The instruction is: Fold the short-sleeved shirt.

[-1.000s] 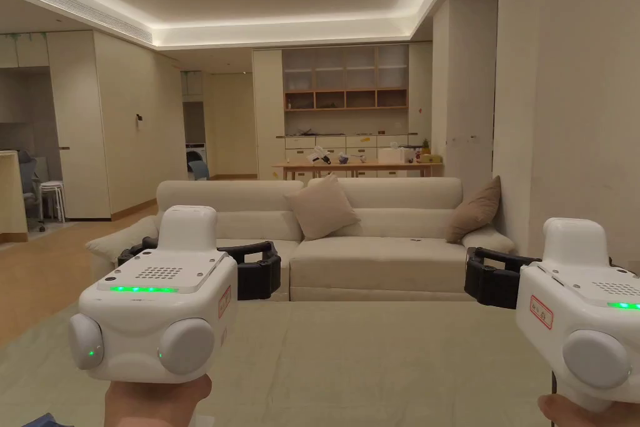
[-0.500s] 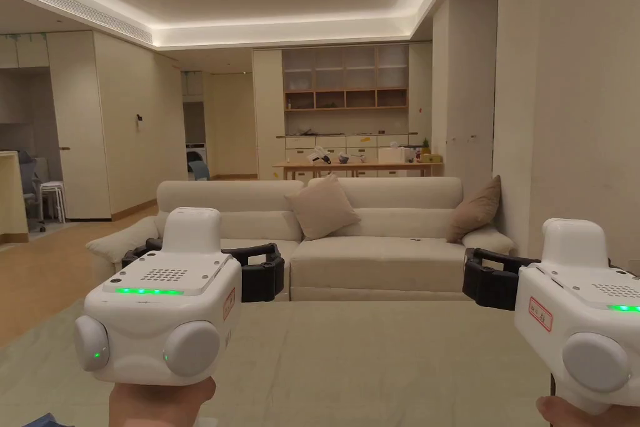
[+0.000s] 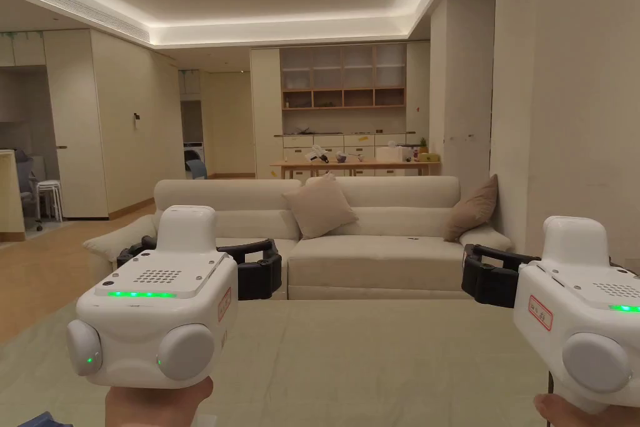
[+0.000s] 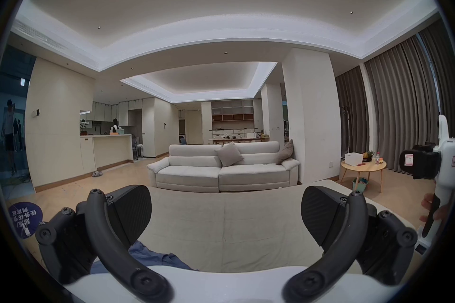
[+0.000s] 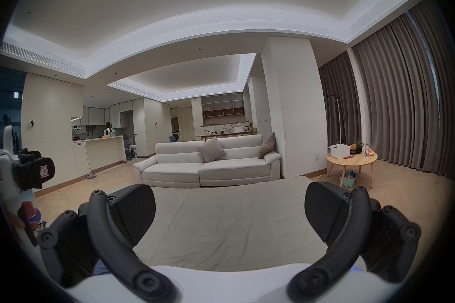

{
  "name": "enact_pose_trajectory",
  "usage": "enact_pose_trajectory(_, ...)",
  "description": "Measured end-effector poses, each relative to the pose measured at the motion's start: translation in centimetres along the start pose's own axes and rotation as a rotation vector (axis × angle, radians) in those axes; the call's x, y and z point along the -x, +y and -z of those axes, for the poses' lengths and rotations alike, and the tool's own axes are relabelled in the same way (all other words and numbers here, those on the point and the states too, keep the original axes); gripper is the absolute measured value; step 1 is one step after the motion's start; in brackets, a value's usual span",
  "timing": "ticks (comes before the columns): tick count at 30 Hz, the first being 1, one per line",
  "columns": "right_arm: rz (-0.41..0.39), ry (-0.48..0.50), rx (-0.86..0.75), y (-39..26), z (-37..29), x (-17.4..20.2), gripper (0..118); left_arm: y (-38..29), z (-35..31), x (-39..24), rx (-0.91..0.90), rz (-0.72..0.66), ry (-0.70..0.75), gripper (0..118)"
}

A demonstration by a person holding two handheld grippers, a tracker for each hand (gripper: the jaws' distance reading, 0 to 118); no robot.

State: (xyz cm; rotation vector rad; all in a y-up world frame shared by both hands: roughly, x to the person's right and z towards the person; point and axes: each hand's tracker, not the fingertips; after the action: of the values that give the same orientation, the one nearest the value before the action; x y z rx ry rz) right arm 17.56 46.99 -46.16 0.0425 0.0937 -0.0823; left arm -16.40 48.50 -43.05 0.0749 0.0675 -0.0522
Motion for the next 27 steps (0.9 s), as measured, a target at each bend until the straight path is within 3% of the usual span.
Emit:
enact_pose_trajectory(12,0.001,0.018,-0.001,-0.3,-0.8,-0.4,117,-0.6,-0.9,0.7,0.034,-0.022,-0.085,118)
enact_pose_trajectory(14,0.008,0.036,0.008,-0.4,-1.0,-0.5,109,-0.8,-1.2,0.8,0.039,-0.049,-0.133,117)
enact_pose_trajectory(15,0.009,0.04,0.008,-0.5,-1.1,-0.6,95,-1.0,-1.3,0.9,0.052,-0.073,-0.158,114)
enact_pose_trajectory(16,0.012,0.036,0.003,-0.7,-1.2,-0.5,64,-1.2,-1.4,0.9,0.05,-0.081,-0.144,102)
enact_pose_trajectory(17,0.005,0.016,0.003,-0.9,-1.1,-0.4,12,-1.4,-1.6,0.7,0.041,-0.072,-0.135,49)
enact_pose_trajectory(18,-0.016,-0.041,0.017,-1.1,-1.0,-0.5,0,-1.7,-1.5,0.4,0.024,-0.04,-0.088,0)
enact_pose_trajectory(19,-0.015,-0.046,0.005,-1.4,-1.1,-0.7,0,-2.1,-1.5,0.1,0.026,0.006,-0.022,0)
enact_pose_trajectory(21,-0.009,0.004,0.043,-1.8,-1.1,-1.3,0,-2.5,-1.3,0.6,0.036,-0.019,-0.082,0)
enact_pose_trajectory(27,-0.041,-0.04,0.053,-3.0,-1.1,-1.7,0,-3.5,-0.8,0.3,0.066,-0.031,-0.088,0)
